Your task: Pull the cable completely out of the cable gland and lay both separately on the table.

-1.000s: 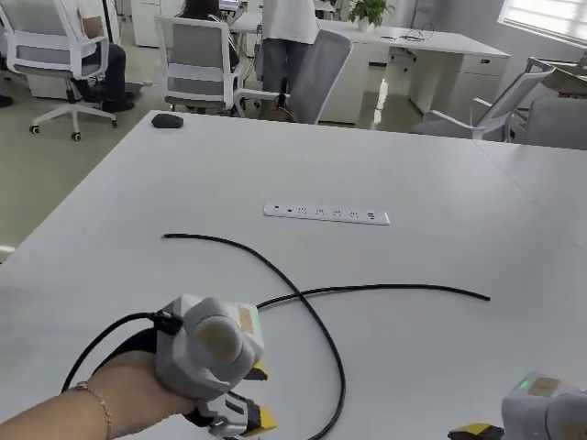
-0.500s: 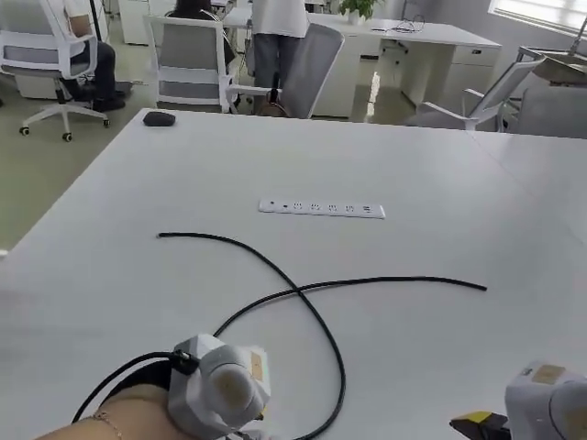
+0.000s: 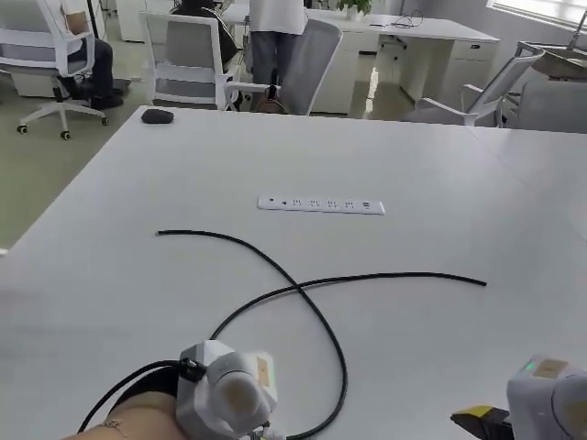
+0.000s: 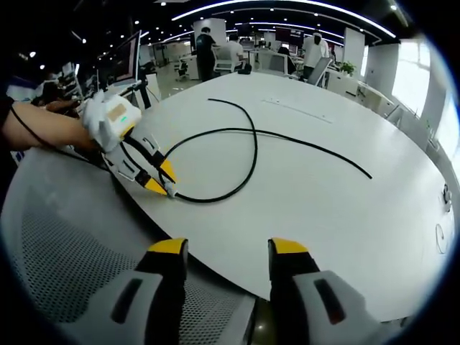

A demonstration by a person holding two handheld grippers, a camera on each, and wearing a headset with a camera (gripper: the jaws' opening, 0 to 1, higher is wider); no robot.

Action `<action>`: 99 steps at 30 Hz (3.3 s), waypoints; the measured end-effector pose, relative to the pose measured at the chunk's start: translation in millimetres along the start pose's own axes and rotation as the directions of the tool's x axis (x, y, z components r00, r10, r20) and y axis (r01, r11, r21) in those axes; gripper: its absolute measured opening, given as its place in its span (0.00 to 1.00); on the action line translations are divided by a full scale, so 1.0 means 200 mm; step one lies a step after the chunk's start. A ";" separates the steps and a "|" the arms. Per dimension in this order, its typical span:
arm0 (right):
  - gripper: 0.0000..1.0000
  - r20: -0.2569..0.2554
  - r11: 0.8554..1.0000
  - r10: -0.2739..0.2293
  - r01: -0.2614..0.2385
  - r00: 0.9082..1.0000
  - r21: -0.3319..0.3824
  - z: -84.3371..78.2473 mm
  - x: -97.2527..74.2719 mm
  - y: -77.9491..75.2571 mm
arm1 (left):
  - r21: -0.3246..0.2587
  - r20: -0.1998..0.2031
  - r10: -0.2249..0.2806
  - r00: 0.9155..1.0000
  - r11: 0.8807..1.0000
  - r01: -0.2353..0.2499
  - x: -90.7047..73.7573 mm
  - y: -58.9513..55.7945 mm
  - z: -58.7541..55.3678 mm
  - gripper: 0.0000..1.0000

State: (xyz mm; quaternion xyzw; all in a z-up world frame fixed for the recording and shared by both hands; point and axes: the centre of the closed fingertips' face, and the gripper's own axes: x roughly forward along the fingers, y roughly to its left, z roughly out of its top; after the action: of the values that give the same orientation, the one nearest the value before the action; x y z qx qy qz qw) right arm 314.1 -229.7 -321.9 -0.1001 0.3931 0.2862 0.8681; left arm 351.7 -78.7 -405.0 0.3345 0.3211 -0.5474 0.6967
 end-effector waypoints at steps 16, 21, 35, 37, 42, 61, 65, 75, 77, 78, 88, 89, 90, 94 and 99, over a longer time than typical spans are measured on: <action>0.44 0.024 1.000 -0.015 0.015 1.000 -0.009 0.02 -0.01 -0.02 | -0.072 0.053 0.017 0.998 0.997 -0.013 -0.08 0.05 0.08 0.15; 0.41 0.037 0.999 0.025 -0.024 0.999 -0.029 0.04 -0.01 0.01 | -0.093 0.092 0.042 0.995 0.995 -0.033 -0.14 0.09 0.14 0.15; 0.41 0.015 0.922 0.341 -0.331 0.940 -0.201 0.25 0.05 0.20 | -0.013 0.127 0.076 0.989 0.997 -0.075 -0.32 0.05 0.29 0.15; 0.41 -0.024 0.892 0.371 -0.364 0.928 -0.267 0.28 0.08 0.22 | -0.028 0.158 0.069 0.985 0.997 -0.065 -0.35 0.03 0.33 0.15; 0.42 -0.091 0.806 0.445 -0.443 0.891 -0.393 0.37 0.14 0.33 | 0.004 0.161 0.038 0.986 0.999 -0.039 -0.40 -0.03 0.36 0.05; 0.38 -0.271 0.697 0.453 -0.527 0.849 -0.487 0.22 0.42 0.45 | -0.014 0.118 0.010 0.993 1.000 -0.008 -0.34 -0.03 0.26 0.03; 0.37 -0.312 0.671 0.461 -0.557 0.830 -0.489 0.18 0.44 0.50 | 0.023 0.054 -0.044 0.998 0.999 0.043 -0.26 -0.07 0.19 0.06; 0.34 -0.342 0.690 0.449 -0.563 0.826 -0.454 0.05 0.59 0.54 | 0.017 -0.021 -0.104 0.994 0.994 0.105 -0.08 -0.12 0.03 0.21; 0.32 -0.333 0.690 0.441 -0.552 0.834 -0.468 0.02 0.62 0.52 | 0.000 -0.031 -0.102 0.994 0.995 0.102 -0.06 -0.12 0.01 0.21; 0.30 -0.338 0.680 0.431 -0.547 0.837 -0.488 0.01 0.63 0.51 | -0.026 -0.020 -0.101 0.995 0.995 0.101 -0.05 -0.12 0.01 0.21; 0.20 -0.277 0.654 0.479 -0.550 0.833 -0.519 0.02 0.65 0.51 | -0.078 0.011 -0.116 0.993 0.990 0.116 0.02 -0.15 0.00 0.21; 0.20 -0.273 0.651 0.482 -0.549 0.833 -0.524 0.02 0.65 0.52 | -0.087 -0.001 -0.121 0.993 0.989 0.121 0.03 -0.15 -0.01 0.20; 0.20 -0.267 0.647 0.488 -0.550 0.831 -0.528 0.03 0.65 0.53 | -0.084 -0.009 -0.121 0.993 0.989 0.120 0.03 -0.16 -0.02 0.19; 0.18 -0.285 0.625 0.495 -0.565 0.821 -0.539 0.00 0.65 0.56 | -0.098 0.004 -0.110 0.994 0.989 0.110 0.03 -0.15 0.00 0.18; 0.15 -0.273 0.656 0.506 -0.571 0.818 -0.494 0.00 0.67 0.57 | -0.117 0.026 -0.107 0.994 0.987 0.109 0.03 -0.15 0.00 0.18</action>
State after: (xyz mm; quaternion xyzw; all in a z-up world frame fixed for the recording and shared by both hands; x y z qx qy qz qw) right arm 318.8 -81.9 -415.2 -0.2420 0.3520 0.6258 0.6526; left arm 323.3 -87.8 -412.8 0.2695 0.3639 -0.5674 0.6877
